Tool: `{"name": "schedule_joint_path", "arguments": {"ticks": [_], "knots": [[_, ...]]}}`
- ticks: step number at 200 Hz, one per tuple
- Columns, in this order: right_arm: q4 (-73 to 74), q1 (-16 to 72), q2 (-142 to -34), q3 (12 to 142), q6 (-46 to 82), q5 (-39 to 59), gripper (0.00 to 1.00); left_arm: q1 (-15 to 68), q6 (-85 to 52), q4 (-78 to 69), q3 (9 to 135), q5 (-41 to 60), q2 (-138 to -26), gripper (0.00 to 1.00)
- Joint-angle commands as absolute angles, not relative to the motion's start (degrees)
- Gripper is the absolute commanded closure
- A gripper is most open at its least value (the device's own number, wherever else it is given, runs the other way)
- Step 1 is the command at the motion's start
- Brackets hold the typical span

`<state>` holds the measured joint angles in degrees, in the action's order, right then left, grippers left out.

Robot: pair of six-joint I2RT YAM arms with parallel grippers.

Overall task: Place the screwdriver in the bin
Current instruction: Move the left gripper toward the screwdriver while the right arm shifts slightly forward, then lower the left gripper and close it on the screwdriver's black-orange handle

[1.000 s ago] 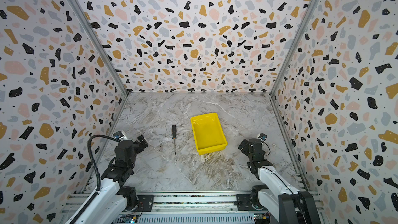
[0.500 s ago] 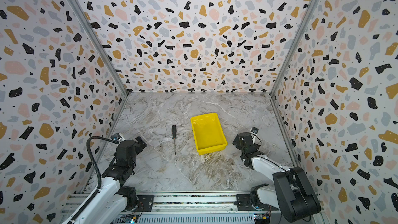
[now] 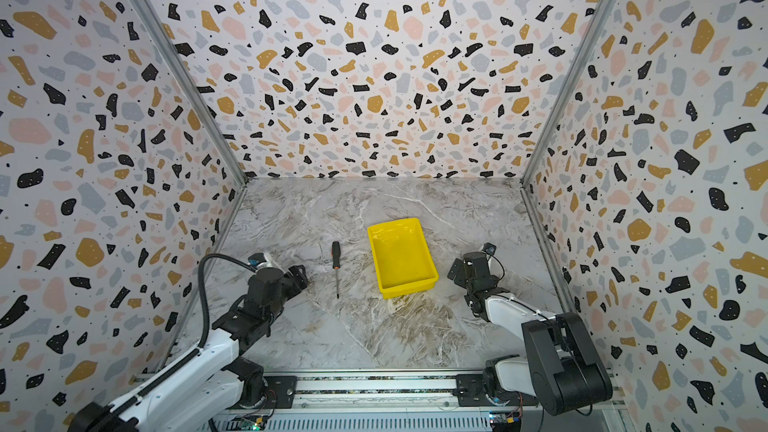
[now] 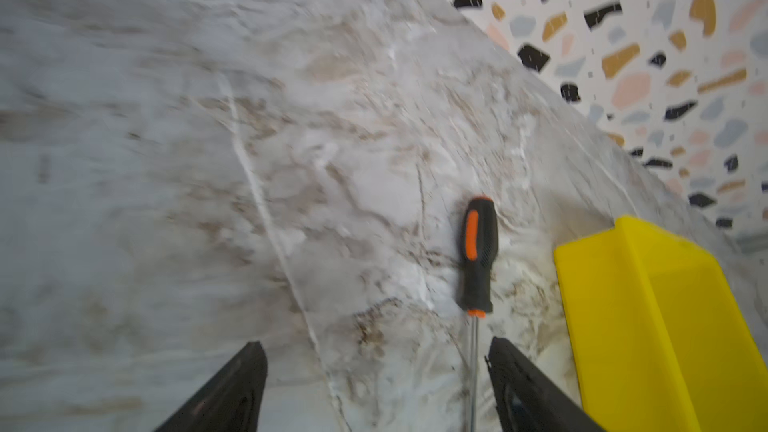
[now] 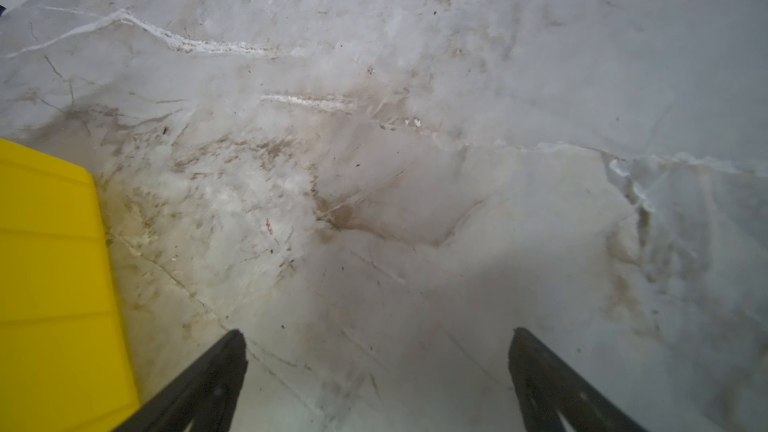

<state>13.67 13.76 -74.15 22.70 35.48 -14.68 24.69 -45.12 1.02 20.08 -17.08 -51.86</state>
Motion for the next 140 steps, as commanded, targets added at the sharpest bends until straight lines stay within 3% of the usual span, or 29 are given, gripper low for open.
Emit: {"name": "schedule_joint_path", "arguments": {"ticks": [1, 140], "knots": [[12.8, 13.7, -73.7, 23.7, 34.7, -14.0, 0.00, 27.4, -43.0, -1.2, 23.8, -18.7, -57.2, 0.19], [13.0, 13.7, -73.5, 23.5, 35.2, -14.3, 0.02, 29.9, -38.2, -1.8, 38.2, -12.8, -81.4, 0.23]]}}
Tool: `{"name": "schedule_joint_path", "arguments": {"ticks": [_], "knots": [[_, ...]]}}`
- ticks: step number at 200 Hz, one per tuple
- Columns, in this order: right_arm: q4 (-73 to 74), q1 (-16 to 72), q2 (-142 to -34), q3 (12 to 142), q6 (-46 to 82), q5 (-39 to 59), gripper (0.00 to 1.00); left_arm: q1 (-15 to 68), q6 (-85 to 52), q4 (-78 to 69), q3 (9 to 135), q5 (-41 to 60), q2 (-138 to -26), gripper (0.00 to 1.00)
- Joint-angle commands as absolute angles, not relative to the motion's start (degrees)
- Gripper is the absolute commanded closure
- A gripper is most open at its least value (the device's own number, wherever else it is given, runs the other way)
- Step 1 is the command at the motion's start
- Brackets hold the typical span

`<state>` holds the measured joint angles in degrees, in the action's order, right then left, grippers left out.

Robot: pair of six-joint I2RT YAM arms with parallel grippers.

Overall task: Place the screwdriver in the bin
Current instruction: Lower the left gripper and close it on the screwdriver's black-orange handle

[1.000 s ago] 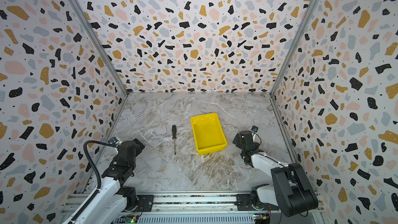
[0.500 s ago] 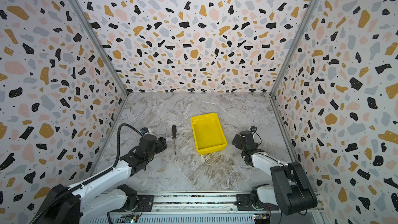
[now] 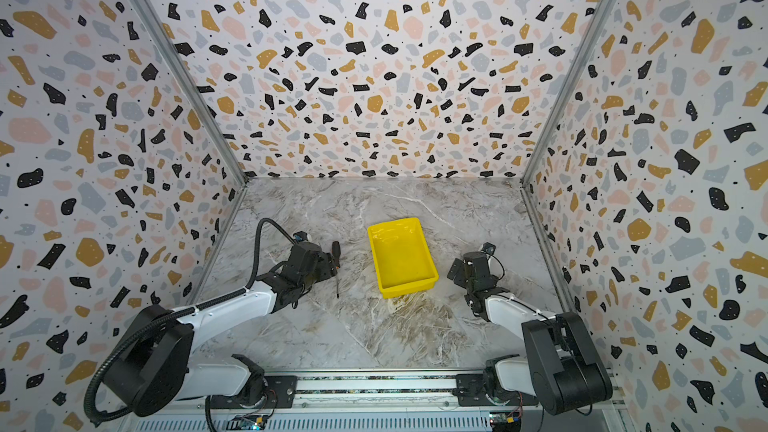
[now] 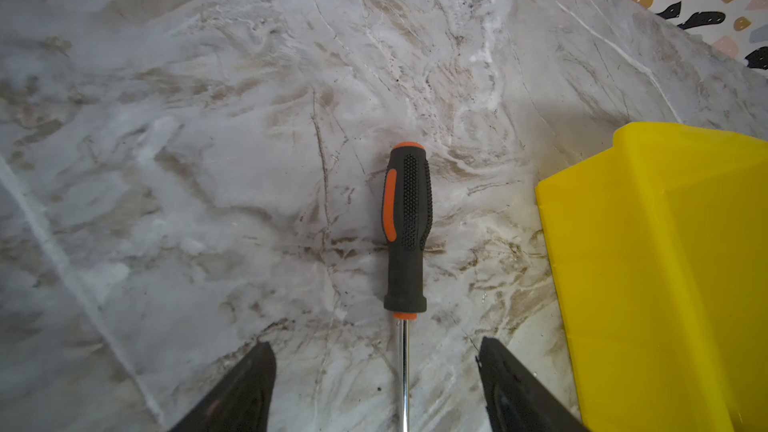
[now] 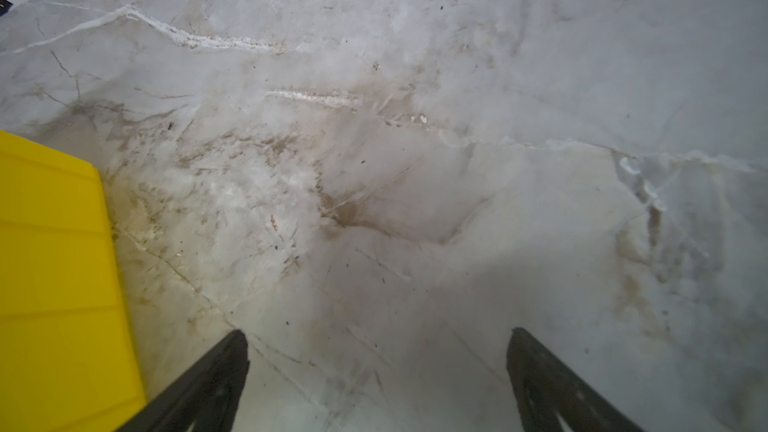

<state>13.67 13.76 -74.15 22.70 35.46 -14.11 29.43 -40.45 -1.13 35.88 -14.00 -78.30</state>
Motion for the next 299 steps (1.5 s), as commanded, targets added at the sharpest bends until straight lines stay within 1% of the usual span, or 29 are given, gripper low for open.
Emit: {"name": "schedule_joint_path", "arguments": {"ticks": [1, 92, 132, 151, 188, 216, 249, 299], "knots": [[13.0, 13.7, -73.6, 23.5, 35.2, -14.3, 0.02, 29.9, -38.2, -1.8, 38.2, -12.7, -81.5, 0.23], [12.7, 15.0, -74.2, 24.1, 35.7, -16.5, 0.03, 30.9, -37.9, -2.2, 42.3, -14.0, -93.5, 0.35], [12.5, 15.8, -74.7, 24.5, 35.6, -17.5, 0.03, 31.1, -37.8, -1.8, 42.5, -15.8, -96.1, 0.45], [12.5, 16.1, -74.9, 24.6, 35.6, -17.9, 0.03, 31.1, -37.8, -2.2, 42.6, -15.9, -96.8, 0.53], [12.4, 16.5, -75.7, 25.3, 35.5, -18.6, 0.03, 31.1, -37.8, -2.0, 42.8, -16.3, -97.2, 0.74], [12.0, 16.8, -76.2, 25.7, 35.4, -18.9, 0.04, 31.1, -37.9, -1.1, 42.7, -17.1, -96.2, 0.84], [12.0, 17.1, -76.5, 25.8, 35.3, -19.2, 0.04, 31.1, -37.7, 0.3, 42.1, -18.1, -92.9, 0.90], [11.8, 17.5, -76.6, 26.0, 35.1, -19.4, 0.05, 31.7, -38.5, 2.7, 41.1, -17.7, -86.7, 0.92]]}}
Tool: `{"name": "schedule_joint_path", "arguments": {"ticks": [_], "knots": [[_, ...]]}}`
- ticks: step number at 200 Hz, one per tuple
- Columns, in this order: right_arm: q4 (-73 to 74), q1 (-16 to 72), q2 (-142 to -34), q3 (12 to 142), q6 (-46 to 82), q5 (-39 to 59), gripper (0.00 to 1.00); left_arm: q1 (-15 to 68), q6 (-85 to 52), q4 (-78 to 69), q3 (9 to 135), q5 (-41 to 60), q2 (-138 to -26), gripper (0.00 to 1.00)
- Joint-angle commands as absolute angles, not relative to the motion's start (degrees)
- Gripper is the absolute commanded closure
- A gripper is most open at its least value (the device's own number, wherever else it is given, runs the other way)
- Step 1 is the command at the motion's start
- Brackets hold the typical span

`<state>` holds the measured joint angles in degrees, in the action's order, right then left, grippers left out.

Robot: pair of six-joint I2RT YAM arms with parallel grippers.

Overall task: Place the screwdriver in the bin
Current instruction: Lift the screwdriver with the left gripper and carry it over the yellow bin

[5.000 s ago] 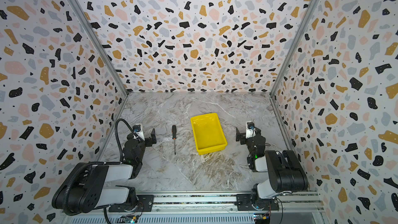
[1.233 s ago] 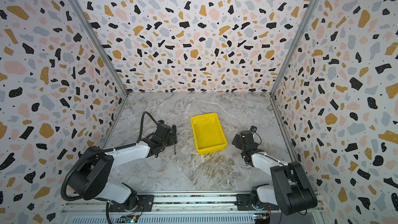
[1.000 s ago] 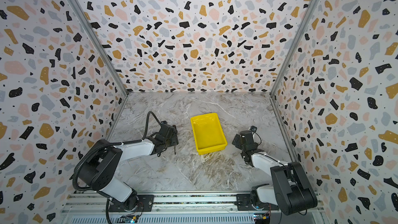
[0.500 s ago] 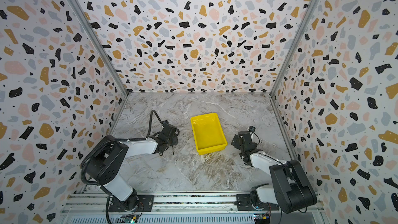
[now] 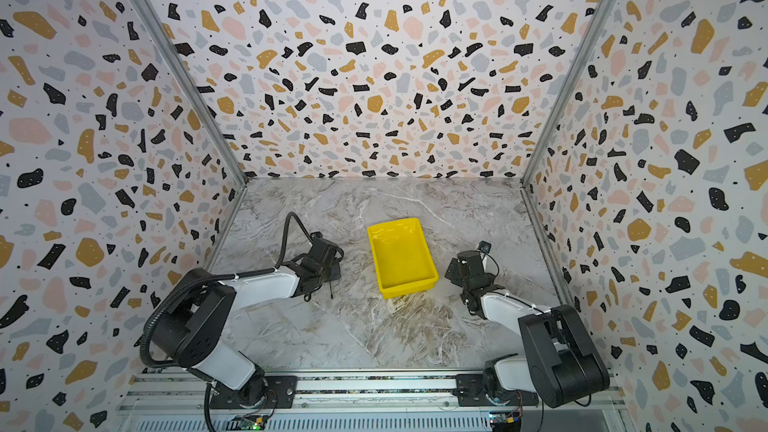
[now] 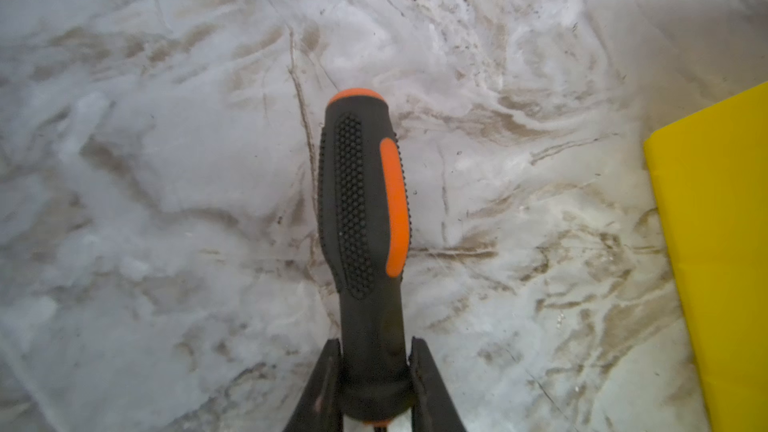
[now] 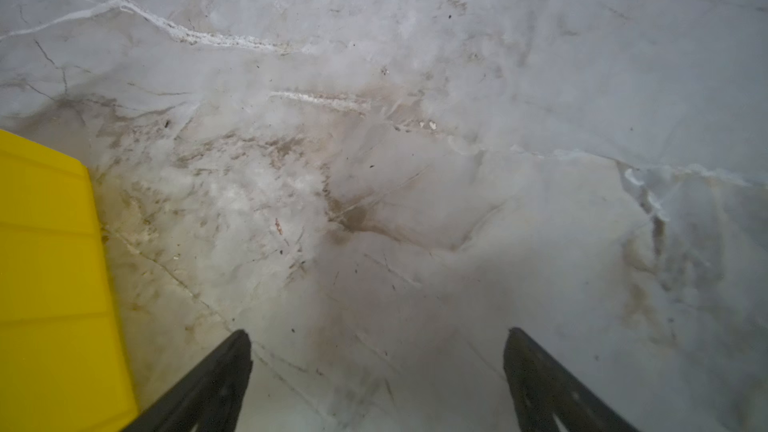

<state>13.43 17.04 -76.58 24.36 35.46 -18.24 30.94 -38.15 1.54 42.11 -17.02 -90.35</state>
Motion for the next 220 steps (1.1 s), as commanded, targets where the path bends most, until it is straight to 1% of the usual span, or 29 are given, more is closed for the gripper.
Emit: {"name": "schedule_joint_path", "arguments": {"ticks": [1, 35, 118, 190, 220], "knots": [[11.8, 17.6, -76.6, 26.0, 35.1, -19.3, 0.05, 31.7, -38.5, 2.8, 41.1, -17.7, -86.6, 0.92], [11.8, 17.7, -76.6, 26.0, 35.0, -19.4, 0.05, 33.9, -40.3, 3.5, 39.9, -18.9, -82.3, 0.93], [12.0, 17.9, -75.9, 25.6, 34.9, -19.4, 0.05, 43.3, -45.3, 7.9, 43.0, -27.4, -72.2, 0.93], [11.8, 18.2, -75.8, 25.6, 34.9, -19.8, 0.05, 50.2, -46.7, 8.8, 52.6, -29.1, -77.5, 0.93], [11.7, 18.3, -75.8, 25.6, 34.9, -20.0, 0.05, 52.7, -48.8, 5.0, 55.2, -27.5, -80.0, 0.93]]}}
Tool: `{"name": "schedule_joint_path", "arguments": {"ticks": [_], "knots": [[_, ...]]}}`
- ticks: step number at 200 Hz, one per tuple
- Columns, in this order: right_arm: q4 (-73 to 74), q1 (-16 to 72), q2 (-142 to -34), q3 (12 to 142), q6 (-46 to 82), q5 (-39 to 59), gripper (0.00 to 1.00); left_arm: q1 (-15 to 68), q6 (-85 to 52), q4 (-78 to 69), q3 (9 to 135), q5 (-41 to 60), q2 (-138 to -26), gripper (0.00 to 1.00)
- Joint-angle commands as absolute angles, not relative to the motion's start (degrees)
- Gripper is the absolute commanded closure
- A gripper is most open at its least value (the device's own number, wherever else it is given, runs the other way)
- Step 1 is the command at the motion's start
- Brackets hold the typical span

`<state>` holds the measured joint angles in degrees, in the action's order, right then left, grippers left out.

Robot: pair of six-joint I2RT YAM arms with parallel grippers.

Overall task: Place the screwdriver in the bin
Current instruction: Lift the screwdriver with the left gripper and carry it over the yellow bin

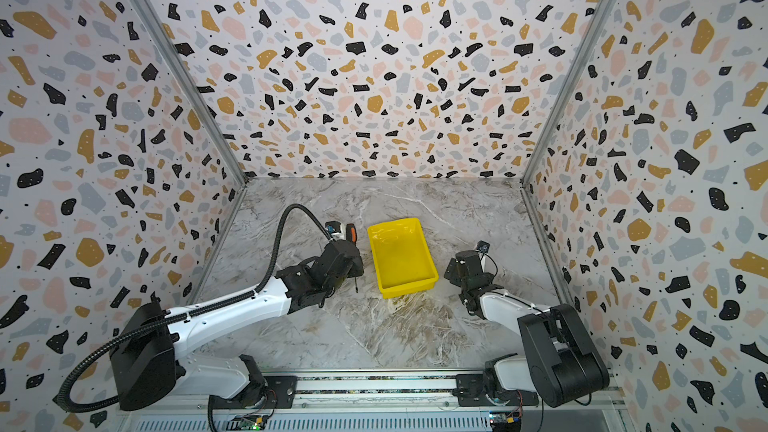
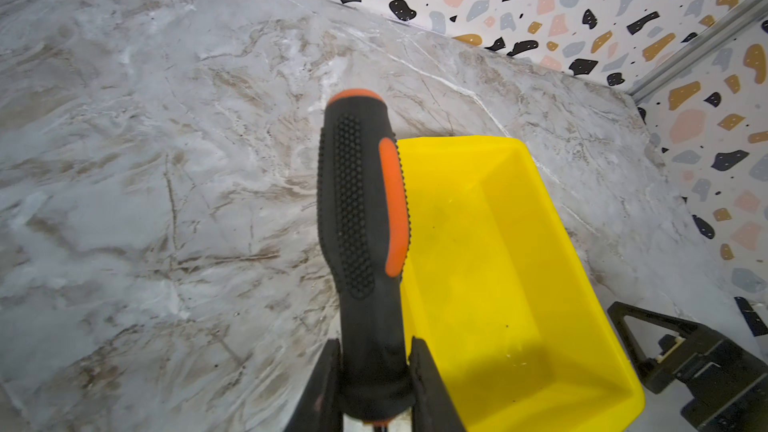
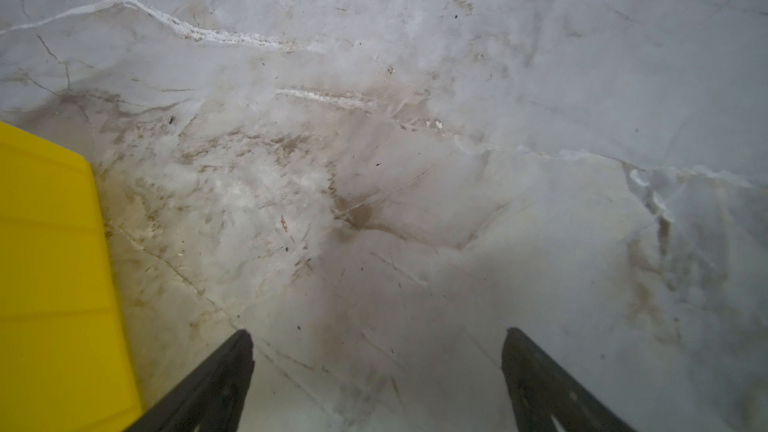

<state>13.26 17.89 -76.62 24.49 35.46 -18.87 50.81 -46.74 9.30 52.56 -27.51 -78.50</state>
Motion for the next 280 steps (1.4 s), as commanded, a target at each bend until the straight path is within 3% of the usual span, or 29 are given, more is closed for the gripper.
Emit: {"name": "schedule_joint_path", "arguments": {"ticks": [1, 109, 192, 280], "knots": [[11.8, 18.3, -75.8, 25.6, 34.9, -20.0, 0.05, 52.7, -48.9, 4.8, 55.3, -27.4, -80.1, 0.93], [11.7, 18.6, -75.6, 25.5, 35.0, -20.6, 0.05, 53.6, -52.3, 0.5, 69.9, -18.3, -101.1, 0.95], [11.8, 19.1, -75.8, 25.6, 34.8, -21.1, 0.05, 52.7, -44.4, 9.4, 81.4, -23.2, -112.5, 0.96], [11.8, 19.3, -75.8, 25.6, 34.8, -21.4, 0.05, 52.3, -44.9, 10.1, 80.4, -22.9, -112.4, 0.83]]}}
